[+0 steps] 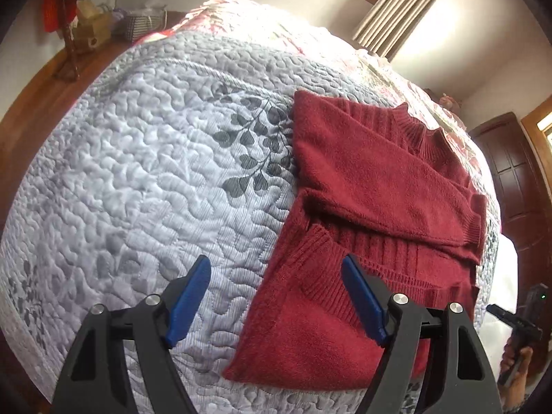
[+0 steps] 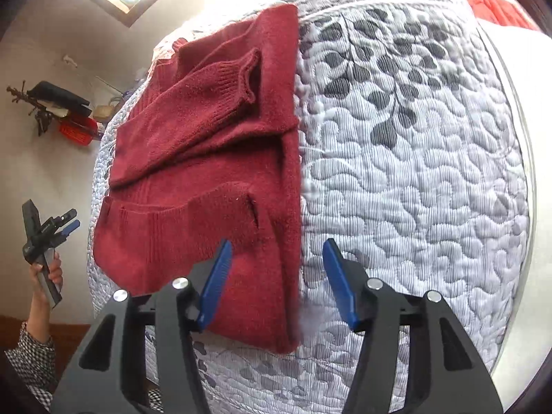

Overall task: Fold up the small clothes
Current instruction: 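Lift the hem with the right tool toward the collar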

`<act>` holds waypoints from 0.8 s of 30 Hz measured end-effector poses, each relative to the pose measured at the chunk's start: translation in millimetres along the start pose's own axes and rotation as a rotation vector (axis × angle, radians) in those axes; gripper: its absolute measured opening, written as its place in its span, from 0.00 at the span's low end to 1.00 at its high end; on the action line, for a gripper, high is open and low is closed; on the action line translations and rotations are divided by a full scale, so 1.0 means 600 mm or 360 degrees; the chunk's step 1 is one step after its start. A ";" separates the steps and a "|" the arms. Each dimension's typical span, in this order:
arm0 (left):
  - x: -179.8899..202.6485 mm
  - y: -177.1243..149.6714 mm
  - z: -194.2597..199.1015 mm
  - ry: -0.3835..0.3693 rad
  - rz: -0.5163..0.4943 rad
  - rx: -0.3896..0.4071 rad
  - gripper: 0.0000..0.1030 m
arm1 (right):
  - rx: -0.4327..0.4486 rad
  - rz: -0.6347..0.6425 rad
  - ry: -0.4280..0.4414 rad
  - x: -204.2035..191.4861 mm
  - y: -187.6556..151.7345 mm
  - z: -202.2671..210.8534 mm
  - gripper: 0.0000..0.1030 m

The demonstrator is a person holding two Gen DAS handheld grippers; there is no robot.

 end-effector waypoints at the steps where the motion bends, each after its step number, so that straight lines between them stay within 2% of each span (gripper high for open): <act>1: 0.005 0.000 -0.001 0.0011 -0.0047 0.0004 0.76 | 0.0005 0.0049 -0.0002 -0.008 0.002 0.003 0.56; 6: 0.045 -0.018 -0.035 0.0048 -0.0263 -0.0051 0.76 | -0.0042 0.0247 -0.0074 -0.041 0.008 -0.030 0.63; 9: 0.060 -0.031 -0.060 0.0081 -0.0349 -0.0087 0.76 | -0.0085 0.0341 -0.0136 -0.054 0.010 -0.064 0.63; 13: 0.072 -0.041 -0.085 0.0108 -0.0450 -0.0120 0.76 | -0.0112 0.0420 -0.0154 -0.068 0.016 -0.098 0.63; 17: 0.072 -0.040 -0.105 0.0118 -0.0484 -0.0140 0.76 | -0.0136 0.0475 -0.0189 -0.070 0.023 -0.126 0.63; 19: 0.074 -0.037 -0.111 0.0095 -0.0492 -0.0138 0.73 | -0.0153 0.0485 -0.0194 -0.073 0.024 -0.138 0.53; 20: 0.074 -0.035 -0.113 0.0095 -0.0498 -0.0133 0.70 | -0.0166 0.0505 -0.0187 -0.076 0.022 -0.143 0.42; 21: 0.075 -0.034 -0.117 0.0090 -0.0503 -0.0140 0.61 | -0.0174 0.0525 -0.0190 -0.081 0.021 -0.147 0.37; 22: 0.075 -0.035 -0.122 0.0085 -0.0506 -0.0156 0.47 | -0.0178 0.0549 -0.0209 -0.084 0.020 -0.151 0.35; 23: 0.076 -0.036 -0.126 0.0077 -0.0504 -0.0175 0.39 | -0.0178 0.0572 -0.0216 -0.088 0.019 -0.153 0.26; 24: 0.076 -0.038 -0.129 0.0068 -0.0506 -0.0190 0.26 | -0.0174 0.0587 -0.0208 -0.091 0.018 -0.152 0.12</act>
Point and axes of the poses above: each gripper's, at about its wrist camera, not at the fingertips, and z roughly against the way its jaws point, x to its right, y to its top, the point moved 10 cm from there along -z, roughly the way its jaws point, and after that the axes turned 2 degrees about x, right-handed, at the moved point
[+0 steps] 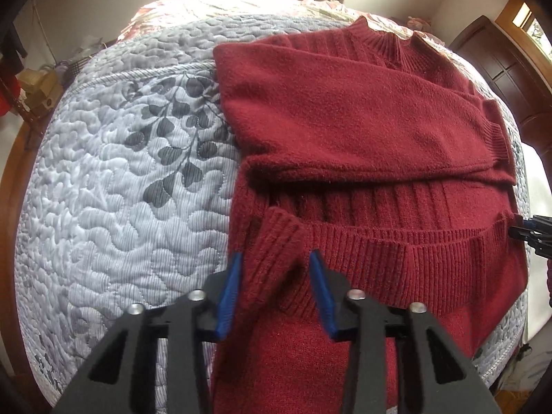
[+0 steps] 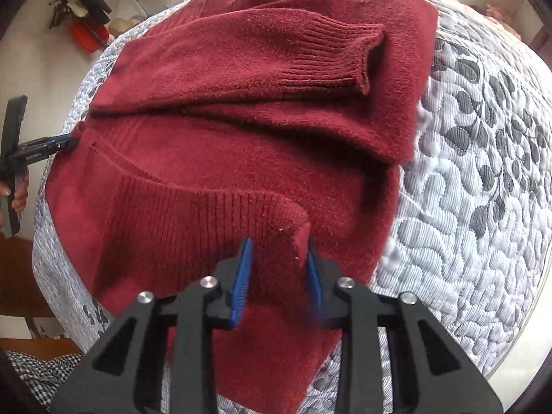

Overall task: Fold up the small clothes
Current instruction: 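Lift the hem with the right tool toward the collar, then lift the hem with both tools and fold it up toward the collar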

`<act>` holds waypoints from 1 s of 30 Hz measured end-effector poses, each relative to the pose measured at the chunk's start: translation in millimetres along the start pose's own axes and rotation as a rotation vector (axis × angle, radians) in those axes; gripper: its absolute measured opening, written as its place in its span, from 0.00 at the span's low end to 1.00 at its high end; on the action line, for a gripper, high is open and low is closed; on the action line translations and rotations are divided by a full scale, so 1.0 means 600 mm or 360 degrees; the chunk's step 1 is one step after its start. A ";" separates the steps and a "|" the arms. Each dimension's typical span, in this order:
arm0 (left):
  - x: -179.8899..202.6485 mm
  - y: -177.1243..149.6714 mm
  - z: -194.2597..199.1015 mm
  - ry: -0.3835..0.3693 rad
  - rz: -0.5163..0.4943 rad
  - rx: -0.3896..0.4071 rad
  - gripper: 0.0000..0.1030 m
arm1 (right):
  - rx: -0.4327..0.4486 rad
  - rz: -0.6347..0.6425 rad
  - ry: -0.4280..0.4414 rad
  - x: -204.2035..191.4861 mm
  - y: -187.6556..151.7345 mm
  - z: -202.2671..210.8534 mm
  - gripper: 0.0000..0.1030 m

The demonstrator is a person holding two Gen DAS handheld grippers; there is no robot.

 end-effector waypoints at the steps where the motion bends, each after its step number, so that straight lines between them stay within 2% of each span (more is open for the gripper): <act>1: 0.002 -0.001 -0.001 -0.0008 -0.0007 -0.0004 0.20 | 0.0005 -0.0008 0.0029 -0.004 0.001 0.001 0.05; 3: 0.009 -0.003 0.004 -0.0048 -0.0020 0.0014 0.12 | 0.0032 -0.0048 0.0090 -0.005 0.002 0.011 0.06; 6: 0.023 -0.005 0.019 -0.0113 -0.0047 0.0058 0.11 | 0.0088 -0.0086 0.0129 0.004 0.002 0.034 0.05; 9: 0.022 -0.007 0.015 -0.0088 -0.0062 0.0040 0.12 | 0.0084 -0.0138 0.0177 0.016 -0.005 0.037 0.06; 11: 0.015 -0.007 0.002 -0.0066 -0.0043 0.0007 0.14 | 0.0052 -0.0132 0.0151 0.024 -0.012 0.031 0.07; 15: 0.014 -0.004 -0.015 -0.0077 0.0002 -0.0030 0.23 | 0.0019 -0.0150 0.0131 0.019 -0.008 0.013 0.19; 19: 0.032 -0.002 -0.024 -0.0060 -0.0056 -0.0053 0.38 | -0.0010 -0.0139 0.0109 0.016 -0.007 -0.003 0.27; 22: 0.041 -0.001 -0.032 -0.0029 -0.0081 -0.0061 0.38 | -0.0012 -0.0125 0.0114 0.012 -0.004 -0.011 0.29; 24: 0.047 0.000 -0.035 -0.0017 -0.0075 -0.0060 0.32 | -0.0014 -0.0112 0.0113 0.009 -0.003 -0.013 0.26; 27: 0.057 0.004 -0.030 0.0022 -0.0107 -0.0028 0.15 | -0.0014 -0.0067 0.0102 0.003 -0.003 -0.014 0.10; 30: 0.056 0.006 -0.012 0.0028 -0.0123 0.0025 0.10 | 0.0018 -0.0080 0.0108 0.003 -0.004 -0.006 0.07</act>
Point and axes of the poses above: each gripper's, at about its wrist camera, not at the fingertips, and z roughly against the way its jaws point, x to its right, y to its top, the point moved 10 cm from there along -z, roughly the way its jaws point, and after that the axes turned 2 degrees about x, right-handed, at the moved point
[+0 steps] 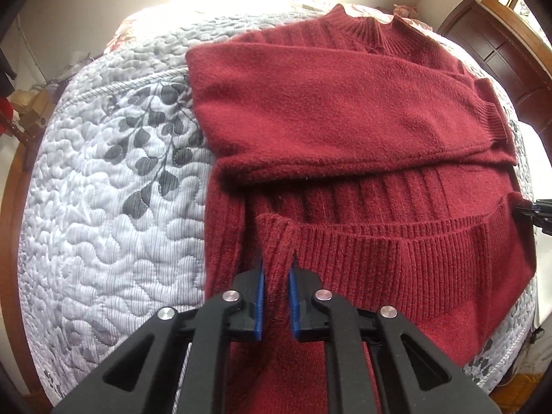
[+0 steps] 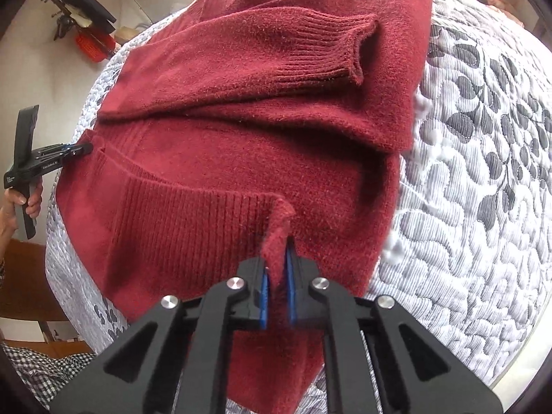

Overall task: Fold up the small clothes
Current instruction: 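Lift the hem with both tools and fold it up toward the collar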

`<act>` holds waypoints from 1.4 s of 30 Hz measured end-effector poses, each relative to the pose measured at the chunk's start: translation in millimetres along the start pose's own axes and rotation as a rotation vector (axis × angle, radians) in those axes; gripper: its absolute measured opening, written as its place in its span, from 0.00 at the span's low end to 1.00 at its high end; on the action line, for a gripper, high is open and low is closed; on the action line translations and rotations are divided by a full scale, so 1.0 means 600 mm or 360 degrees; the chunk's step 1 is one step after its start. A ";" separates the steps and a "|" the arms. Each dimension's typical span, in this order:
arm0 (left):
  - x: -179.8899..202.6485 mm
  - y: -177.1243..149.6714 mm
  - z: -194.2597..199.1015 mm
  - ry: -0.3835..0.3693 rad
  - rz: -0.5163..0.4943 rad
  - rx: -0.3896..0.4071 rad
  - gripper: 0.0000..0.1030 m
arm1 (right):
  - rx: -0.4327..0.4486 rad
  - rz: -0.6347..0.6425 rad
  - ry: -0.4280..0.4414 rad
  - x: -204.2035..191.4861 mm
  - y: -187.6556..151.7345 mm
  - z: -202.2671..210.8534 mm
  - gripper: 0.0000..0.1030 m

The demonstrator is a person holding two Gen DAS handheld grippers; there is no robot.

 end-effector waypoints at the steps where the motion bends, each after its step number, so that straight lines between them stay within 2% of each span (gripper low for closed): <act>1: 0.002 -0.001 0.006 -0.0004 0.0002 0.0014 0.09 | 0.0014 -0.0017 0.0007 0.002 -0.001 0.004 0.06; 7: -0.001 0.005 0.055 -0.0081 0.0117 0.0148 0.07 | 0.0148 -0.0128 0.0110 0.007 -0.005 0.051 0.06; 11: -0.023 0.035 0.095 -0.0113 0.0197 0.0257 0.07 | 0.0241 -0.0154 0.0155 0.011 0.011 0.096 0.05; 18: -0.038 0.131 0.155 -0.0157 0.0269 0.0475 0.07 | 0.0442 -0.0130 0.0169 0.022 0.100 0.176 0.05; 22: -0.049 0.196 0.151 -0.0167 0.0286 0.0525 0.07 | 0.0481 -0.0087 0.0118 0.034 0.168 0.186 0.05; 30: -0.080 0.312 0.102 -0.0199 0.0401 0.0557 0.07 | 0.0517 -0.0129 0.0054 0.073 0.306 0.168 0.05; 33: -0.087 0.344 0.068 -0.0191 0.0413 0.0519 0.07 | 0.0495 -0.0178 0.0050 0.094 0.341 0.144 0.05; 38: -0.097 0.358 -0.004 -0.0124 0.0404 0.0400 0.07 | 0.0384 -0.0238 -0.0006 0.129 0.365 0.070 0.05; 42: -0.115 0.346 -0.056 -0.0067 0.0438 0.0327 0.08 | 0.0335 -0.0322 -0.0008 0.151 0.354 0.030 0.06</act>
Point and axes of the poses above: each gripper's, at about its wrist camera, not at the fingertips, and z roughly against the way its jaws point, x to its right, y to its top, the point moved 10 cm from there along -z, roughly the way its jaws point, and after that the axes turned 2 degrees about x, right-handed, at the moved point
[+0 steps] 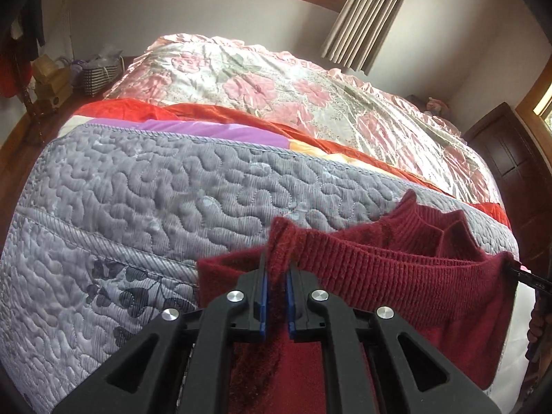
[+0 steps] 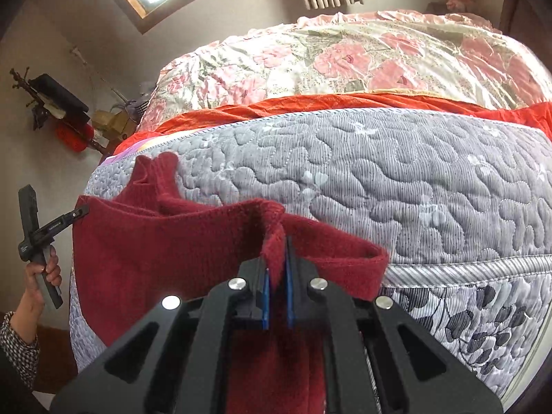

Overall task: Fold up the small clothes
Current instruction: 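Lift the hem with both tools and fold it up toward the collar, then lay the folded hem on the sweater and open both tools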

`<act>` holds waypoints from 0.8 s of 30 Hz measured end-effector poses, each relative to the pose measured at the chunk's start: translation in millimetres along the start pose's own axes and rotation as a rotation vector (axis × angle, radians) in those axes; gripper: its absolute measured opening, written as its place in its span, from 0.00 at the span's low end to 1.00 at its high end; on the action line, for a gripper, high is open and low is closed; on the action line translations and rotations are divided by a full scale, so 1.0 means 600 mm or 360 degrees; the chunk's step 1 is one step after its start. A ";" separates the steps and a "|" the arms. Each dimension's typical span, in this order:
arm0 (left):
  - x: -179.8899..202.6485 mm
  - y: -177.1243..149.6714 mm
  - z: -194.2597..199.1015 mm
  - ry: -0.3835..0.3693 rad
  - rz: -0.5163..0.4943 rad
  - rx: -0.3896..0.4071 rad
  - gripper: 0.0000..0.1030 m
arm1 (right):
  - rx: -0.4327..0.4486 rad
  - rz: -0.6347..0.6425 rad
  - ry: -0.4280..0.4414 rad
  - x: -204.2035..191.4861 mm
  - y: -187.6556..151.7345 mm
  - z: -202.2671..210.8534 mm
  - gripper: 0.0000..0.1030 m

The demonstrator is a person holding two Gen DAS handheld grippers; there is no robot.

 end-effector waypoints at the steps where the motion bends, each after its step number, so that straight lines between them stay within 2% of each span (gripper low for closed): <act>1: -0.004 -0.004 -0.010 0.0018 -0.0005 -0.0013 0.09 | -0.0011 -0.0015 -0.0003 0.005 -0.003 -0.007 0.06; 6: -0.019 -0.024 -0.052 0.0096 -0.0001 -0.0079 0.14 | -0.0044 -0.0056 -0.0019 0.019 -0.014 -0.032 0.07; 10: -0.020 -0.027 -0.061 0.0124 0.0017 -0.0088 0.19 | -0.0040 -0.0067 -0.0025 0.020 -0.014 -0.031 0.09; 12: -0.021 -0.026 -0.055 0.0134 0.0030 -0.0092 0.24 | -0.0043 -0.0065 -0.0021 0.014 -0.015 -0.024 0.17; 13: -0.022 -0.025 -0.048 0.0134 0.0041 -0.0093 0.33 | -0.0039 -0.0067 -0.0017 0.012 -0.017 -0.016 0.20; 15: -0.025 -0.026 -0.027 0.0151 0.0042 -0.0084 0.46 | -0.0026 -0.0083 -0.0019 0.009 -0.025 0.008 0.41; 16: -0.027 -0.029 -0.012 0.0164 0.0025 -0.0067 0.47 | -0.0008 -0.0084 -0.0001 0.005 -0.031 0.023 0.44; 19: -0.032 -0.049 0.040 0.0220 -0.0047 -0.0028 0.49 | -0.0012 -0.0031 0.0033 -0.012 -0.081 0.072 0.45; 22: -0.026 -0.096 0.091 0.0195 -0.0108 -0.0019 0.53 | -0.0086 0.0000 0.0076 -0.022 -0.166 0.104 0.46; 24: -0.018 -0.140 0.115 0.0185 -0.0137 -0.0058 0.54 | -0.0162 0.0003 0.0074 -0.020 -0.232 0.114 0.47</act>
Point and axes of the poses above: each gripper's, at about its wrist camera, not at the fingertips, and z roughly against the way its jaws point, x to its right, y to its top, the point moved 10 cm from there along -z, roughly the way its jaws point, and after that the axes turned 2 degrees about x, right-handed, at the moved point
